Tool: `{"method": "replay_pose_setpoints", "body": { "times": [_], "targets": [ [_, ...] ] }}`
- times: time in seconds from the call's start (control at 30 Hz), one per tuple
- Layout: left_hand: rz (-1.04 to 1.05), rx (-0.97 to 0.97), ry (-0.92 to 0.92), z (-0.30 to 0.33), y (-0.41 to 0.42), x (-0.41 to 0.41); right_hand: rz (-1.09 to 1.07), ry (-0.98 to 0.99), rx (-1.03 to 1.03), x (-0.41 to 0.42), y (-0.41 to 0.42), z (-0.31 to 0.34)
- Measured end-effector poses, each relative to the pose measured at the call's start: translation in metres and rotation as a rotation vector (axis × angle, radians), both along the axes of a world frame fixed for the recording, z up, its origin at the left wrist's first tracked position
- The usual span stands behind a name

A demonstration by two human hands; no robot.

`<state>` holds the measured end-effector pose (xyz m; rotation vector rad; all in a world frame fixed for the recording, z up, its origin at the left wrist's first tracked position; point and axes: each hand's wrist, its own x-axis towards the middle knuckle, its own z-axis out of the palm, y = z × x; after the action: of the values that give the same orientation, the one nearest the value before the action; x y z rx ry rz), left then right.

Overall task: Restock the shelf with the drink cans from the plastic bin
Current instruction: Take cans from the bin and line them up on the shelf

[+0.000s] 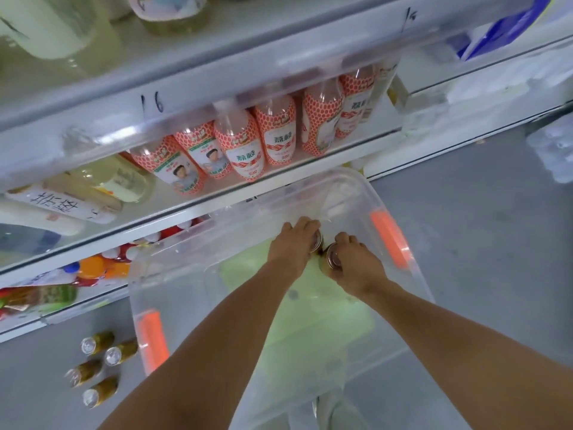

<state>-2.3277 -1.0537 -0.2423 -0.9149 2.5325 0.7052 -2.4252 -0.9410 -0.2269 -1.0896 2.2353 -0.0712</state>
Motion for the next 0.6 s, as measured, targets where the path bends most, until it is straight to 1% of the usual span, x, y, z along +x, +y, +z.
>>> {"method": "replay_pose_setpoints", "body": {
  "times": [0.07,0.17,0.3,0.43,0.6],
  "targets": [
    [0.122,0.086,0.022,0.009,0.002,0.017,-0.016,-0.049,-0.014,0.001,0.003,0.018],
    [0.307,0.143,0.135,0.037,0.011,0.049,-0.04,-0.151,-0.071,0.0,0.009,0.054],
    [0.474,0.183,0.302,0.104,0.025,0.093,0.01,-0.271,-0.146,-0.002,0.013,0.115],
    [0.602,0.176,0.413,0.176,0.037,0.125,0.029,-0.446,-0.26,0.001,0.009,0.188],
    [0.678,0.092,0.574,0.263,0.048,0.15,0.061,-0.573,-0.437,0.008,-0.001,0.266]
  ]
}}
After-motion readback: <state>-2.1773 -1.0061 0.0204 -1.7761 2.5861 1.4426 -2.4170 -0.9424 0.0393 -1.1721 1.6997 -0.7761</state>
